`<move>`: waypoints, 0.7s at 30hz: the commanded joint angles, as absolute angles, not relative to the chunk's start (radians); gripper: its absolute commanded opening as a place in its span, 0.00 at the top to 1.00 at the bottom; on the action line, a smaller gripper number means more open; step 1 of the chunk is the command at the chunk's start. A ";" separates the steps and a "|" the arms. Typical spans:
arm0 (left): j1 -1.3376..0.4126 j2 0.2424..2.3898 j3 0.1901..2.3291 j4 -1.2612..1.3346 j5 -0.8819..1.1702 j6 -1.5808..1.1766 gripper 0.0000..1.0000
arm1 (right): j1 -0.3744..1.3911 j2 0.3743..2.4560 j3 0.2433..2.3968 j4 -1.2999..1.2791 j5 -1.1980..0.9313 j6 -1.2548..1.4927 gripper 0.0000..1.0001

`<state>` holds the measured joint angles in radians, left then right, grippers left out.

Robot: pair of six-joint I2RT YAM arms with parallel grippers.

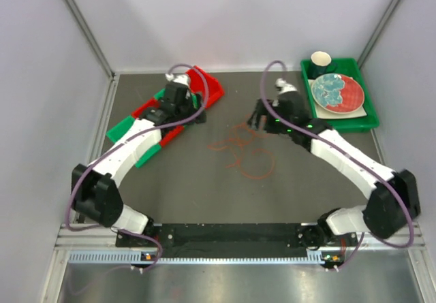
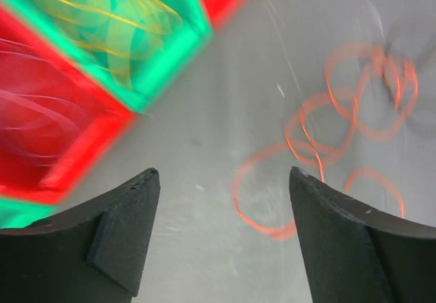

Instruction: Untangle the cables

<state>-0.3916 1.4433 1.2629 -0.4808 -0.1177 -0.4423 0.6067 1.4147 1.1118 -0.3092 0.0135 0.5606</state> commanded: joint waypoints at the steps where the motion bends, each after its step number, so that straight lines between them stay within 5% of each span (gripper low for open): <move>1: -0.532 1.531 1.212 -0.399 -0.063 -0.411 0.16 | 0.425 1.293 0.990 -0.334 0.008 0.561 0.12; 9: -0.706 1.729 1.319 -0.532 -0.288 -0.602 0.23 | 0.339 1.258 0.946 -0.357 0.005 0.535 0.12; 21: -0.928 1.842 1.379 -0.653 -0.532 -0.944 0.19 | 0.341 1.276 0.937 -0.341 -0.043 0.542 0.13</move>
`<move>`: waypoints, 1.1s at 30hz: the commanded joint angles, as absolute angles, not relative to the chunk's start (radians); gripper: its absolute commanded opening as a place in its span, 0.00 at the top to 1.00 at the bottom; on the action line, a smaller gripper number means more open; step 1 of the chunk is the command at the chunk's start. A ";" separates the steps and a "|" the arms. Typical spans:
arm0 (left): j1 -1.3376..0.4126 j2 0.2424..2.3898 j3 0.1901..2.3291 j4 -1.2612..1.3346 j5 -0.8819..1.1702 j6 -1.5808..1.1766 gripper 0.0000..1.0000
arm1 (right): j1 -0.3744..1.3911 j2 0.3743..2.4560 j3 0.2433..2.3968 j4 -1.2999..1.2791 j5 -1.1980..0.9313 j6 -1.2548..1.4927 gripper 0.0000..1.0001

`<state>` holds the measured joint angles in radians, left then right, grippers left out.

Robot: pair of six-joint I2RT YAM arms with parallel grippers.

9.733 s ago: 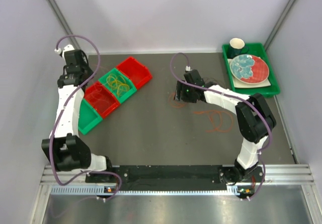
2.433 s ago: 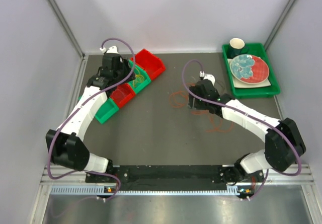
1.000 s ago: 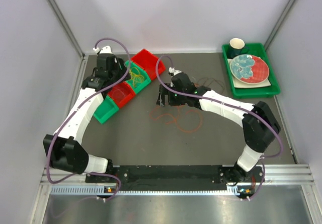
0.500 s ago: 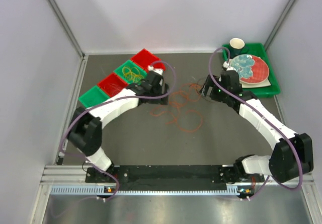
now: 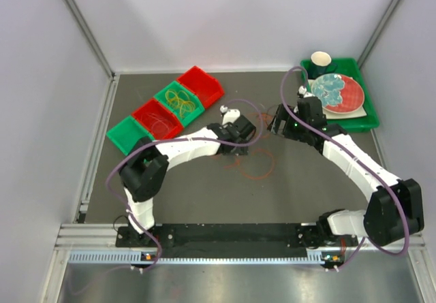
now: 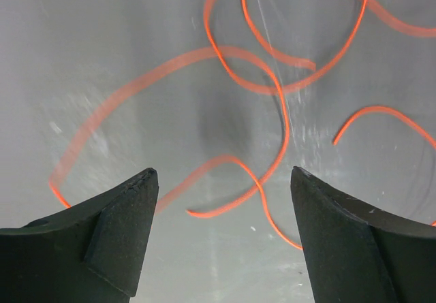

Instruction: Untangle the cables

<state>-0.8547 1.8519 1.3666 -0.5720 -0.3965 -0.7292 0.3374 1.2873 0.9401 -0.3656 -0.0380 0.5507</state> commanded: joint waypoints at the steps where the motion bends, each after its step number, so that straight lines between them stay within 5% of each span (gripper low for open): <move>1: -0.937 1.833 1.365 -0.646 -0.540 -0.980 0.19 | 0.338 1.275 0.936 -0.341 -0.040 0.540 0.13; 19: -0.979 2.068 1.511 -0.670 -0.635 -1.017 0.39 | 0.337 1.282 0.925 -0.319 -0.069 0.552 0.14; 23: -0.979 2.068 1.500 -0.693 -0.655 -1.026 0.55 | 0.339 1.284 0.930 -0.311 -0.069 0.558 0.14; 29: -0.979 2.049 1.499 -0.718 -0.664 -1.023 1.00 | 0.339 1.278 0.933 -0.311 -0.064 0.565 0.14; 33: -0.973 2.011 1.497 -0.722 -0.676 -1.006 1.00 | 0.339 1.269 0.934 -0.316 -0.055 0.566 0.15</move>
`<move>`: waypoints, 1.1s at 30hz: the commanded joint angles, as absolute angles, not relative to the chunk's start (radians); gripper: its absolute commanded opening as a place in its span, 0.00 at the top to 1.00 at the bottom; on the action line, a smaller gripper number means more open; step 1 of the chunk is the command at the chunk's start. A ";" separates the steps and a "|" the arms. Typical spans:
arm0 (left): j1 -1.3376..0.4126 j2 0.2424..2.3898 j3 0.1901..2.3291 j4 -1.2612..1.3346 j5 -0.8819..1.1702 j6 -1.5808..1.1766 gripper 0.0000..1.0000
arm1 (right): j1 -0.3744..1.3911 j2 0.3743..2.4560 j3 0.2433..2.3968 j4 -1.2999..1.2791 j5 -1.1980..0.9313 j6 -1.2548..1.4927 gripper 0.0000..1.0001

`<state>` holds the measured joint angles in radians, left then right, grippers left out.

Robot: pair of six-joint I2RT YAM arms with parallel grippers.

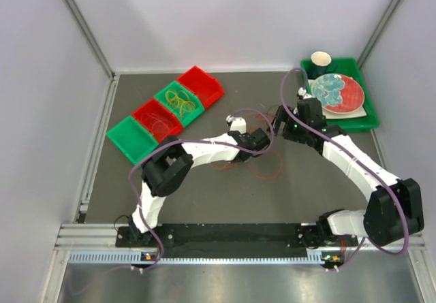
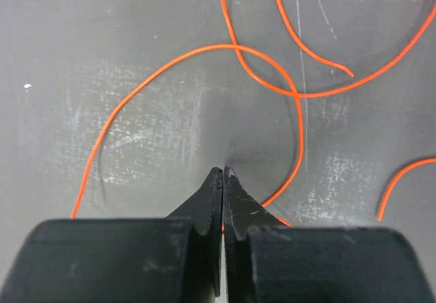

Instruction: Untangle the cables

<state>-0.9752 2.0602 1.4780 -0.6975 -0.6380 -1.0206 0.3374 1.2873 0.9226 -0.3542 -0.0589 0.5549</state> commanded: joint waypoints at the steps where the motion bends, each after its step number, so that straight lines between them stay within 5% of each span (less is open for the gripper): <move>1: -0.968 1.997 1.496 -0.729 -0.673 -1.000 1.00 | 0.339 1.266 0.934 -0.318 -0.054 0.565 0.15; 10: -0.801 1.687 1.295 -0.534 -0.464 -0.734 0.98 | 0.339 1.246 0.927 -0.318 -0.046 0.561 0.15; 13: -0.796 1.716 1.351 -0.603 -0.436 -0.660 0.60 | 0.339 1.249 0.925 -0.310 -0.060 0.571 0.15; 15: -0.798 1.756 1.380 -0.679 -0.451 -0.640 0.25 | 0.339 1.252 0.928 -0.313 -0.063 0.572 0.15; 16: -0.796 1.764 1.385 -0.692 -0.442 -0.629 0.22 | 0.339 1.250 0.928 -0.314 -0.064 0.572 0.15; 19: -0.793 1.785 1.352 -0.706 -0.399 -0.621 0.21 | 0.341 1.250 0.927 -0.314 -0.064 0.569 0.15; 26: -0.790 1.848 1.310 -0.727 -0.402 -0.739 0.45 | 0.341 1.261 0.925 -0.310 -0.075 0.577 0.16; 33: -0.792 1.902 1.295 -0.767 -0.429 -0.796 0.44 | 0.341 1.272 0.930 -0.310 -0.083 0.575 0.16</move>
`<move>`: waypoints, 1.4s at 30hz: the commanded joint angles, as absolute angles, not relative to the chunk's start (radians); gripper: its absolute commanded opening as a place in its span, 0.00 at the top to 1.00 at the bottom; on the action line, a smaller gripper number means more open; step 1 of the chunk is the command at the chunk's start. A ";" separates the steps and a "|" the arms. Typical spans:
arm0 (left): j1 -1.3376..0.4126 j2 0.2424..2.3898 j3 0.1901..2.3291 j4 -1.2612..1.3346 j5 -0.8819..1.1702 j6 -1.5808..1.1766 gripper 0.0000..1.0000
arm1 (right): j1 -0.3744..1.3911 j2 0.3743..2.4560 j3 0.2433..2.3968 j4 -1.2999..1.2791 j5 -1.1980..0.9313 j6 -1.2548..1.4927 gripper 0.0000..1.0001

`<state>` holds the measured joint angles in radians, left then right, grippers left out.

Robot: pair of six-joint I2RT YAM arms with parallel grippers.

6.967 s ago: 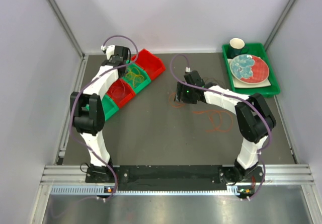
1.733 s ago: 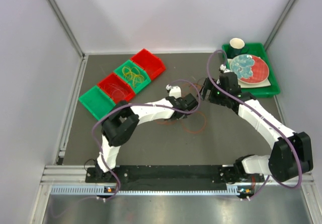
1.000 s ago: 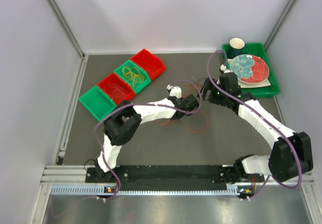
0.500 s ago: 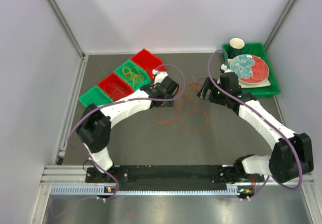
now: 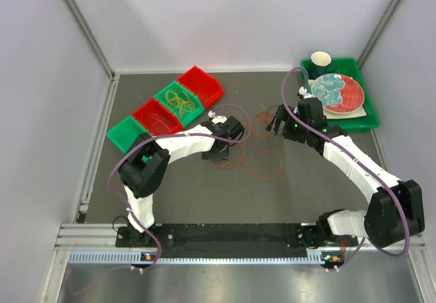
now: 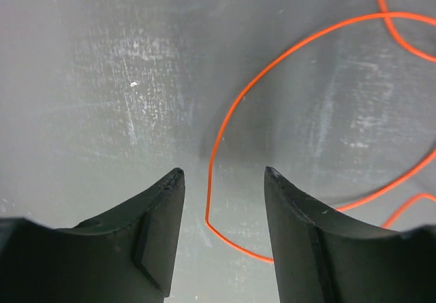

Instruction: Untangle the cables

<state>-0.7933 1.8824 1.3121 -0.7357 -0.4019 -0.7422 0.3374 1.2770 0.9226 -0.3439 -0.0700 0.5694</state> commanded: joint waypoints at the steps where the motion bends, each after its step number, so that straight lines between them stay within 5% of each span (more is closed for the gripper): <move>1: -0.792 1.902 1.292 -0.765 -0.434 -0.801 0.45 | 0.341 1.273 0.930 -0.308 -0.087 0.577 0.16; 5: -0.787 1.881 1.289 -0.764 -0.430 -0.801 0.98 | 0.341 1.275 0.922 -0.301 -0.091 0.581 0.16; 6: -0.782 1.870 1.296 -0.790 -0.433 -0.802 1.00 | 0.341 1.275 0.923 -0.304 -0.089 0.580 0.16; 18: -0.413 1.375 1.434 -0.885 -0.526 -0.545 1.00 | 0.341 1.282 0.933 -0.284 -0.098 0.586 0.17; 28: -0.212 1.255 1.706 -0.936 -0.627 -0.443 1.00 | 0.341 1.310 0.936 -0.256 -0.127 0.595 0.18; 42: -0.195 1.266 2.034 -0.937 -0.850 -0.310 1.00 | 0.347 1.353 0.946 -0.224 -0.161 0.604 0.18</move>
